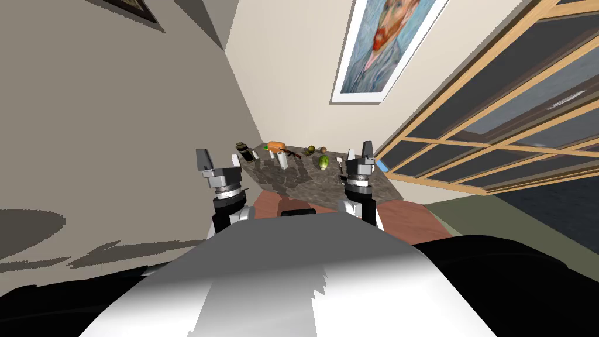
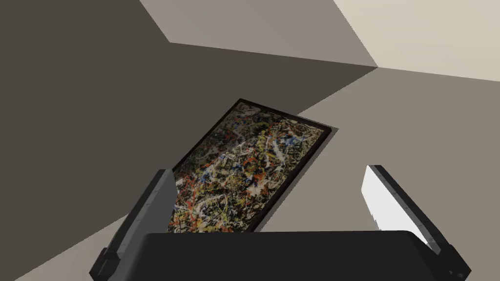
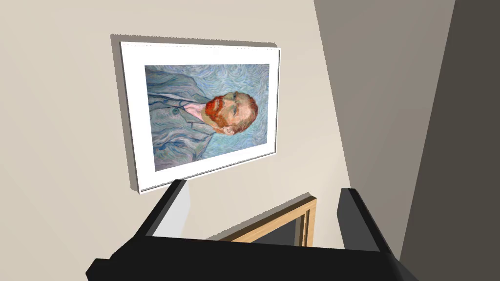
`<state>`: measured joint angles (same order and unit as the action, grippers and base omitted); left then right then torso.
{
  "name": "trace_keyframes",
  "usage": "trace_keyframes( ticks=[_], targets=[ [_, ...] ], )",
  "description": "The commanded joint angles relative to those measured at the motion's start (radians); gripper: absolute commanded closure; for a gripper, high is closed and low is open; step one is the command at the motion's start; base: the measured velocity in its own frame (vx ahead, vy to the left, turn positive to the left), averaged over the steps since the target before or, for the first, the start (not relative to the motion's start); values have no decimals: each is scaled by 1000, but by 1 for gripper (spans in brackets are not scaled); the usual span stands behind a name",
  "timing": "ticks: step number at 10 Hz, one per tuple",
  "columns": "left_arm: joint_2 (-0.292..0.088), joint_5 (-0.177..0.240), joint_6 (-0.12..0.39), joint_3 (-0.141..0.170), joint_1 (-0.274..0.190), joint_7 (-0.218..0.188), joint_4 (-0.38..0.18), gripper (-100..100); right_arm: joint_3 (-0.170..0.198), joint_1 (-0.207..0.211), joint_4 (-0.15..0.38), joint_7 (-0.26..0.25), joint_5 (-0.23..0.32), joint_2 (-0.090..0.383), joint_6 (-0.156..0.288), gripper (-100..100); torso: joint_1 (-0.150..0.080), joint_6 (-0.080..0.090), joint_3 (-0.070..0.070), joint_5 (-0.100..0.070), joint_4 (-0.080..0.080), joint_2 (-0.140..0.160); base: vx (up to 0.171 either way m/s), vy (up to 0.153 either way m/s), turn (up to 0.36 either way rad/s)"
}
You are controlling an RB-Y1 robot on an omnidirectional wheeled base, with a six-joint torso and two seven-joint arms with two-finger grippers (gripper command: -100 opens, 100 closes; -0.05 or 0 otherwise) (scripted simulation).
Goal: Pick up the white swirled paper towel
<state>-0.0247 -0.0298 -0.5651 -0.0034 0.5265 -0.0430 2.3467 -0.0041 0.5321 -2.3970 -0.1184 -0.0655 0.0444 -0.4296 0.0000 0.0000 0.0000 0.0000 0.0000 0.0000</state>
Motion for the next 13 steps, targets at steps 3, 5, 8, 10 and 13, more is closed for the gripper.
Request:
trace_keyframes(
  ticks=[3,5,8,10,13],
  targets=[
    [-78,-36,11,14,1,35,-40,-100,0,0,0,0,0,0,0,0,3,0,-1,1,0,-1,21,53,-114],
    [-112,-69,19,31,3,69,-78,-100,0,0,0,0,0,0,0,0,9,0,-2,2,-1,-3,56,141,-214],
    [-146,-119,30,59,7,124,-139,-100,0,0,0,0,0,0,0,0,6,0,-2,2,-1,-3,46,98,-206],
    [-160,-147,36,72,9,153,-170,-100,0,0,0,0,0,0,0,0,9,0,-2,2,-1,-4,38,134,-168],
    [-183,-208,50,82,7,212,-234,-100,0,0,0,0,0,0,0,0,9,0,-2,2,-1,-4,40,129,-210]
  ],
)
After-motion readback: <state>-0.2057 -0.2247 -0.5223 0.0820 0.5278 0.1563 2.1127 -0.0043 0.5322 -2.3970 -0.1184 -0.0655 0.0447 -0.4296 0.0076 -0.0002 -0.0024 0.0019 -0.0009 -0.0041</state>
